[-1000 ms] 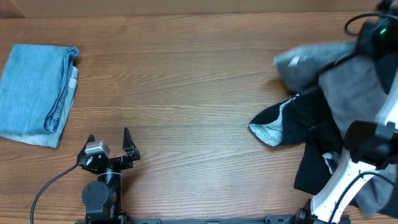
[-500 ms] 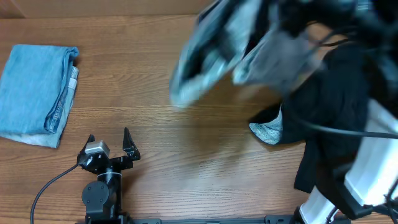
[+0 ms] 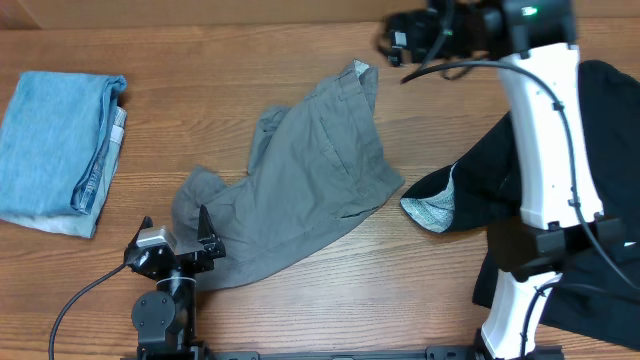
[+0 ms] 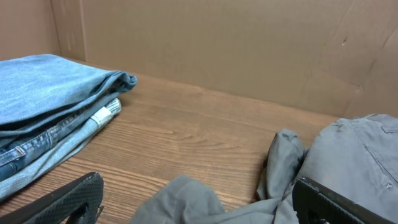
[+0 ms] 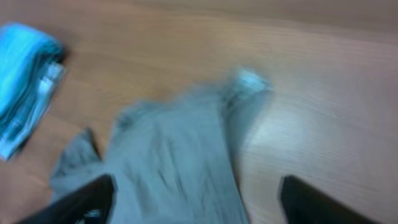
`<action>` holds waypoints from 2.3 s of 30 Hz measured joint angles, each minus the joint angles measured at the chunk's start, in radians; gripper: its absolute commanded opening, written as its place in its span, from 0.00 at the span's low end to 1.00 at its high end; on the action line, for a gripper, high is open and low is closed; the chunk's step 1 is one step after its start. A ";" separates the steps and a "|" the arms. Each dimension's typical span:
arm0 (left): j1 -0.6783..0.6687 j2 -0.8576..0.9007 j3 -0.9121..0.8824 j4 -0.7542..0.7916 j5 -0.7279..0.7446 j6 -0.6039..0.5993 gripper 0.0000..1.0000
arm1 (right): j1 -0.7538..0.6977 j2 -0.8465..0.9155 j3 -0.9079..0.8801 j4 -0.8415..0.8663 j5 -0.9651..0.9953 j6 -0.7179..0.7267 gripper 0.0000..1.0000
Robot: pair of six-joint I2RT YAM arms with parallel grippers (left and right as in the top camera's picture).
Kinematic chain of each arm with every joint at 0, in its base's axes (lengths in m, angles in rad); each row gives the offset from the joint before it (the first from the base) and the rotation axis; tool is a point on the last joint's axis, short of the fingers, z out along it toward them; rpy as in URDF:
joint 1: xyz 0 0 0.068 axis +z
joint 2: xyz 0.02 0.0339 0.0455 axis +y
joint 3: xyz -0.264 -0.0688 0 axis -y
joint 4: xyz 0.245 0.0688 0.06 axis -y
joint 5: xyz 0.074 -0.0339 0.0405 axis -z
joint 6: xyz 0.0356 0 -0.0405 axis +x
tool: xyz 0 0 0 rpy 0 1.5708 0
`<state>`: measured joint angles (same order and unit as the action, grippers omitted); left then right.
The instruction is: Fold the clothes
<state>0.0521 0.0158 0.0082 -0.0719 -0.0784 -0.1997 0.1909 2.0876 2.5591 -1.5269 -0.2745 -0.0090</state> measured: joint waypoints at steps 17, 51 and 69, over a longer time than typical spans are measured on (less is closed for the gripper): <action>0.000 0.000 0.000 0.000 0.000 0.000 1.00 | -0.454 -0.004 -0.968 0.146 0.151 0.214 0.04; 0.000 0.000 0.000 0.000 0.000 0.000 1.00 | -0.911 -0.034 -0.397 -0.151 0.040 0.246 1.00; 0.000 0.000 0.000 -0.001 0.000 0.000 1.00 | -0.864 -0.021 -1.165 0.217 -0.026 0.336 0.04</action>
<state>0.0517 0.0158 0.0082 -0.0727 -0.0784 -0.1997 -0.6731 2.0670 1.3945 -1.3094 -0.3004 0.3271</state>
